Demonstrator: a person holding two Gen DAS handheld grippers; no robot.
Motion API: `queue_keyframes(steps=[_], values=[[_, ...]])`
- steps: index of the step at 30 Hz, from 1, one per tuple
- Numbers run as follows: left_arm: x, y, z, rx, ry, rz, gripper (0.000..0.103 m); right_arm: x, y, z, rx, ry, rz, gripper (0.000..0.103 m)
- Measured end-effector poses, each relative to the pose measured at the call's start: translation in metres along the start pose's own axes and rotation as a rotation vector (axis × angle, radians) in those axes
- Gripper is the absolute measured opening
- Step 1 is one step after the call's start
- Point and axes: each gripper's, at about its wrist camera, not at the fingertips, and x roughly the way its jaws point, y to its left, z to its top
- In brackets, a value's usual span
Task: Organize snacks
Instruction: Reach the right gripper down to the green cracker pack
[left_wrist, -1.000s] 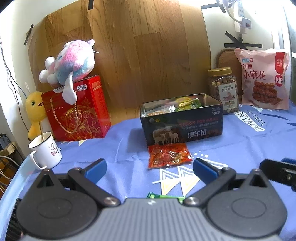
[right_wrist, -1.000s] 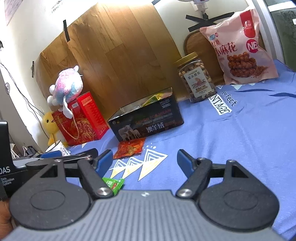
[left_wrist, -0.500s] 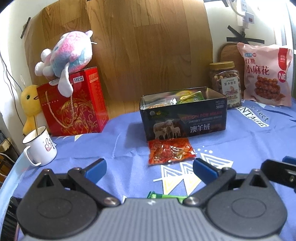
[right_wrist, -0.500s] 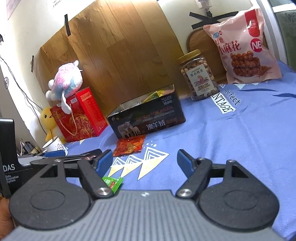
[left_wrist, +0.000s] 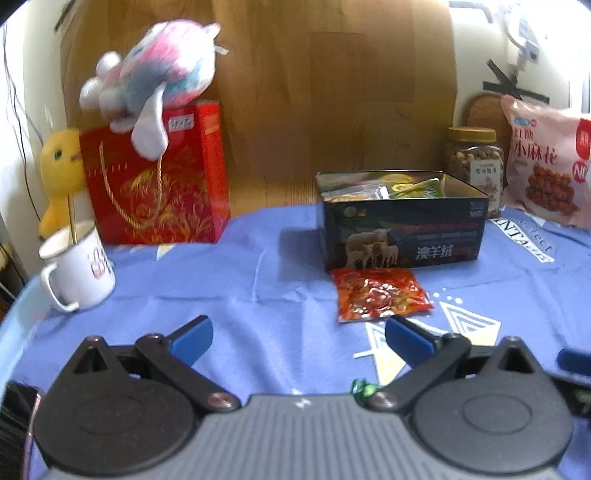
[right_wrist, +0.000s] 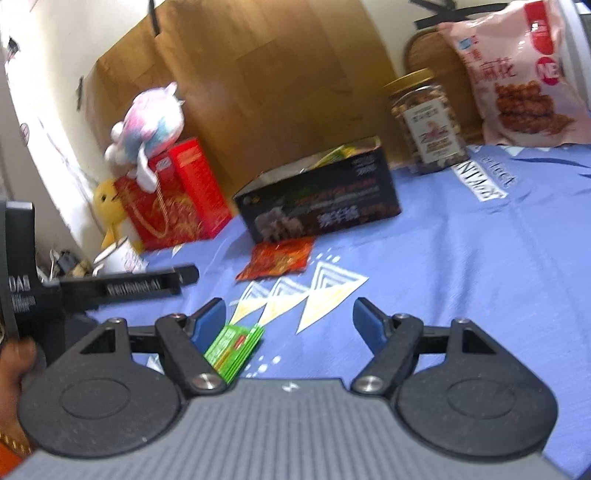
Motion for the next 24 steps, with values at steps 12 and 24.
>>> queue_keyframes(steps=[12, 24], values=[[0.005, 0.01, -0.013, 0.069, 0.025, 0.032, 0.103, 0.024, 0.035, -0.018, -0.104, 0.124, 0.091, 0.073], [0.007, 0.011, -0.012, 0.062, 0.037, 0.037, 0.103, 0.042, 0.061, -0.031, -0.284, 0.145, 0.007, 0.07]])
